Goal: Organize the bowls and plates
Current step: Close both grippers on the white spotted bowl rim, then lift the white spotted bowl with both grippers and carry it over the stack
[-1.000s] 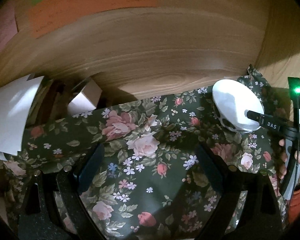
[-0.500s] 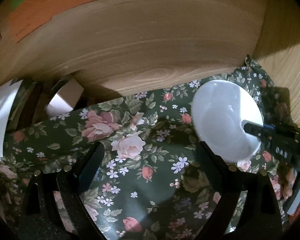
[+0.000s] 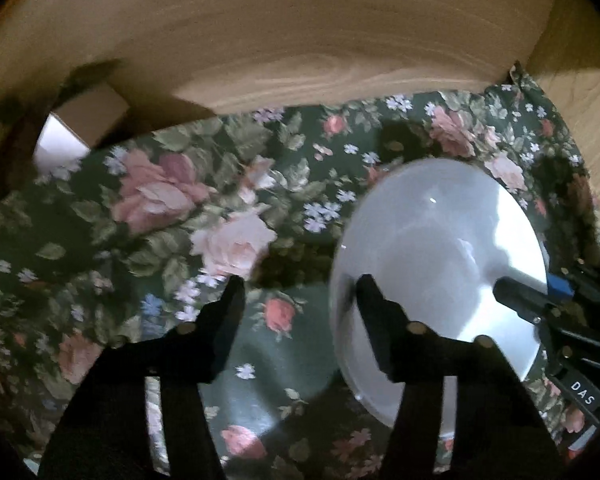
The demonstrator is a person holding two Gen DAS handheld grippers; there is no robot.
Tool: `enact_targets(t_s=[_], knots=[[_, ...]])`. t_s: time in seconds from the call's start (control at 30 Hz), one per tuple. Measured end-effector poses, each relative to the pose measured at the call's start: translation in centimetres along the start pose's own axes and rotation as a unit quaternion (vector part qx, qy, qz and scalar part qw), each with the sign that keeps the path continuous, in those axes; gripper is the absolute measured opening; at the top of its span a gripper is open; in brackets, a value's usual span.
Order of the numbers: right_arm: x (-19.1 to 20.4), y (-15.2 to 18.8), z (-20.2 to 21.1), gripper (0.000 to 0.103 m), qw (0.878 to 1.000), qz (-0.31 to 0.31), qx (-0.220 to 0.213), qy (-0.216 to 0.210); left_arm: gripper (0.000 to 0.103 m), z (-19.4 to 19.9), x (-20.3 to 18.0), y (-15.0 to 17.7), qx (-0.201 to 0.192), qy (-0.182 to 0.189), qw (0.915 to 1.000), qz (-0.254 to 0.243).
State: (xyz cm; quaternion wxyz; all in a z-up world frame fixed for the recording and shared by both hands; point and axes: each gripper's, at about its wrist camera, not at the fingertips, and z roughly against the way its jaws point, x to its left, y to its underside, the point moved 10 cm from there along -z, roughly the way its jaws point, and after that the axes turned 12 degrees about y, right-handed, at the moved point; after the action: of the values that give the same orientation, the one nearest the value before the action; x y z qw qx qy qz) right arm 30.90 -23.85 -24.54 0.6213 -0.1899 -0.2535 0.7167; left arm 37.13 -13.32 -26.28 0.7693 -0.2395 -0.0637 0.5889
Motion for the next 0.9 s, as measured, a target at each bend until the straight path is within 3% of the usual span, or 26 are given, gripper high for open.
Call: enact_targets(t_s=[0.23,0.6,0.9], knots=[[0.4,0.0,0.1,0.022,1.0,-0.01,-0.005,0.003,0.021,-1.3,-2.1,0.9,0.025,0.021,0.999,-0.029],[-0.3,-0.5,1.3,0.02,0.999,-0.04,-0.016,0.019,0.02,-0.7,-3.0,1.9,0.031,0.029,0.9986,-0.032],[1.5,-1.3,5.3,0.02,0.997,-0.033,-0.063,0.03,0.02,3.9,-2.7,2.2,-0.016,0.038,0.9989,-0.024]])
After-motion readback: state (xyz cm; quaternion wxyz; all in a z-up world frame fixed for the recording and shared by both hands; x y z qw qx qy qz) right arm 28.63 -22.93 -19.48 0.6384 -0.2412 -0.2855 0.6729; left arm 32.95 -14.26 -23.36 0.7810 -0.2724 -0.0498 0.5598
